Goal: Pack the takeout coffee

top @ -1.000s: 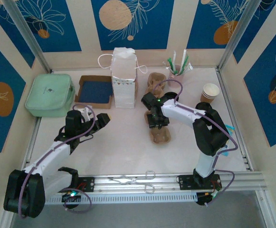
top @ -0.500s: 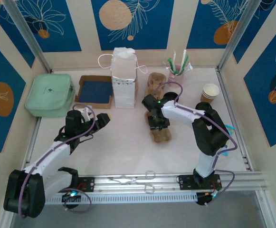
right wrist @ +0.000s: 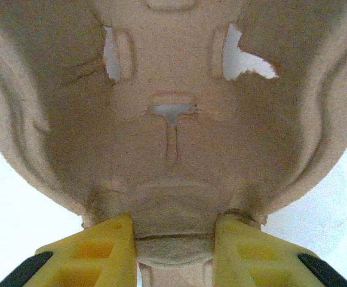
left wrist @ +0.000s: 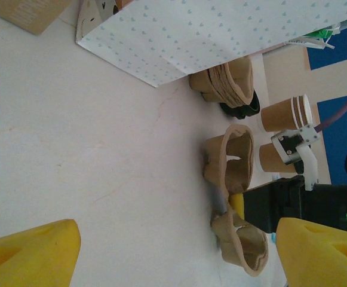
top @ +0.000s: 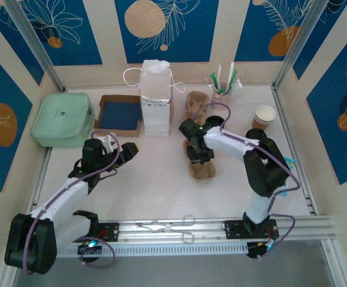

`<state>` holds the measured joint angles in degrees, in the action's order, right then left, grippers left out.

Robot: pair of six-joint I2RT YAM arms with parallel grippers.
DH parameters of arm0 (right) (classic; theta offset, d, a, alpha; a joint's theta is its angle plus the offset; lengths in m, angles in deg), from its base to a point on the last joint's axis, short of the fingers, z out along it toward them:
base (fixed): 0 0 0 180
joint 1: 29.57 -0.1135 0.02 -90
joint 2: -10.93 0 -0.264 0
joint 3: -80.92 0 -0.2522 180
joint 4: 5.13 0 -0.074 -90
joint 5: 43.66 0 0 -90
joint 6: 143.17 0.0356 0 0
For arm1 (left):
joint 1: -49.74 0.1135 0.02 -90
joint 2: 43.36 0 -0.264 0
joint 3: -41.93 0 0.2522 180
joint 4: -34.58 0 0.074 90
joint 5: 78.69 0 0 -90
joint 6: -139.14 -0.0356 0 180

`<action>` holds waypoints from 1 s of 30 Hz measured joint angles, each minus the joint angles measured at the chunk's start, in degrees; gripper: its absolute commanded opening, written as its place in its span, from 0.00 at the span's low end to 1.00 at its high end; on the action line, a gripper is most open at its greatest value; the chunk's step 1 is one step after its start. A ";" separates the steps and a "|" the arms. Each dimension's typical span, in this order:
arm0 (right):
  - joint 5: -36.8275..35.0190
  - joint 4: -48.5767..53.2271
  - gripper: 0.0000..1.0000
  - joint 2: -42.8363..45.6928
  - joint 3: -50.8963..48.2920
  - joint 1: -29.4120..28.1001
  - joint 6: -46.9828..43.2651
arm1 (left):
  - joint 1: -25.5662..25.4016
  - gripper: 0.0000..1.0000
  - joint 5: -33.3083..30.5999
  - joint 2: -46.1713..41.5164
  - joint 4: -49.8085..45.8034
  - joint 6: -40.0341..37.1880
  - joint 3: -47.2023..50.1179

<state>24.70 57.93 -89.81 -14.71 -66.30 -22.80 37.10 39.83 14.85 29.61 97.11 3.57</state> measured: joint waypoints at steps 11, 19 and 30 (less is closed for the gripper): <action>0.04 3.37 0.31 8.22 1.11 0.00 -0.04 | 0.00 0.85 -0.02 -0.85 -1.57 -0.26 -1.20; 0.09 5.01 0.31 10.43 1.40 0.39 -0.39 | 0.04 0.85 -0.87 -1.03 -7.34 -3.58 -8.70; 0.44 6.14 0.31 14.10 1.40 2.21 -0.61 | 0.11 0.80 -5.18 9.53 -22.86 -13.55 -36.26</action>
<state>25.13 64.07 -75.72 -13.31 -64.09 -23.41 37.21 34.65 24.38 6.75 83.56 -32.69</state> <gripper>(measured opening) 0.311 0.809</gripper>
